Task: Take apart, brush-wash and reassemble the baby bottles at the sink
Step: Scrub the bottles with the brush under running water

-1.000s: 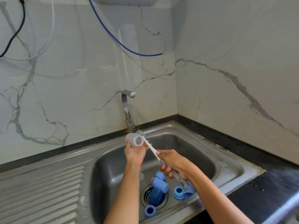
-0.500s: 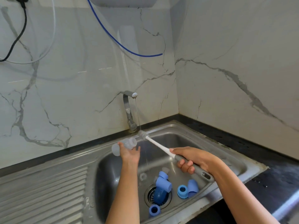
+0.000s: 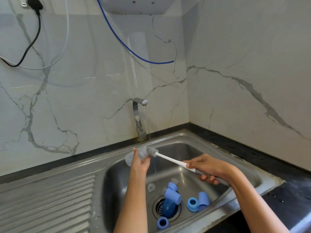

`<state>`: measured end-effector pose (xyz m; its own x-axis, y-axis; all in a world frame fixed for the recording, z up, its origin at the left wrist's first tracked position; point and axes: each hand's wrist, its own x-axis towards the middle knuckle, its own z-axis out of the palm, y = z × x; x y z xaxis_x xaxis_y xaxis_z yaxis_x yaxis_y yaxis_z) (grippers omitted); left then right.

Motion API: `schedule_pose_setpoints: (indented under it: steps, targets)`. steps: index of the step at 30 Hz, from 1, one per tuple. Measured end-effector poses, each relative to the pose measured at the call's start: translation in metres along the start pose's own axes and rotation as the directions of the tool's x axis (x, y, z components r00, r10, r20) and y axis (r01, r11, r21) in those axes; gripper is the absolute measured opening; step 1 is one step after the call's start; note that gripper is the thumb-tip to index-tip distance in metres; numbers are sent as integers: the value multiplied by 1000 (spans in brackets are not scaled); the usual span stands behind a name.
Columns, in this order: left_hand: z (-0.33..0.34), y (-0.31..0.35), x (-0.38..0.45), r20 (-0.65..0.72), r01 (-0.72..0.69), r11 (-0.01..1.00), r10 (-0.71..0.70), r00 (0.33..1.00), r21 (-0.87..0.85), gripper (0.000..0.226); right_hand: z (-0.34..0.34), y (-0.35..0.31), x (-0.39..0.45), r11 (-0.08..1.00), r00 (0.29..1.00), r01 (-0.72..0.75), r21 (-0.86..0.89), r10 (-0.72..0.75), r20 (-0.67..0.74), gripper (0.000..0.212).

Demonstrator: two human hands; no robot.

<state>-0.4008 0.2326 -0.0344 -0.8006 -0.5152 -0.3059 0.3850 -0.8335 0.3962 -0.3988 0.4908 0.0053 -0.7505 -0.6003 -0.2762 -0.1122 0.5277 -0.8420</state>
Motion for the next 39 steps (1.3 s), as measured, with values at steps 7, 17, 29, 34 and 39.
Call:
schedule_pose_setpoints:
  steps: [7, 17, 29, 34, 39]
  targets:
    - [1, -1, -6, 54, 43, 905, -73, 996, 424, 46, 9, 3, 6, 972, 992, 97, -212, -111, -55, 32]
    - [5, 2, -14, 153, 47, 933, -108, 982, 356, 31, 37, -9, 18, 973, 973, 222, -59, -225, -45, 33]
    - [10, -7, -8, 212, 68, 992, -89, 973, 104, 34, 40, 5, 26, 956, 946, 228, -185, -262, -192, 26]
    - [10, -9, 2, 209, -7, 988, -26, 978, 155, 52, 34, 5, 26, 971, 950, 234, -54, -240, -201, 17]
    - [13, -17, -1, 141, -48, 977, 18, 990, 210, 48, 30, -2, 23, 981, 992, 115, 159, -105, -70, 32]
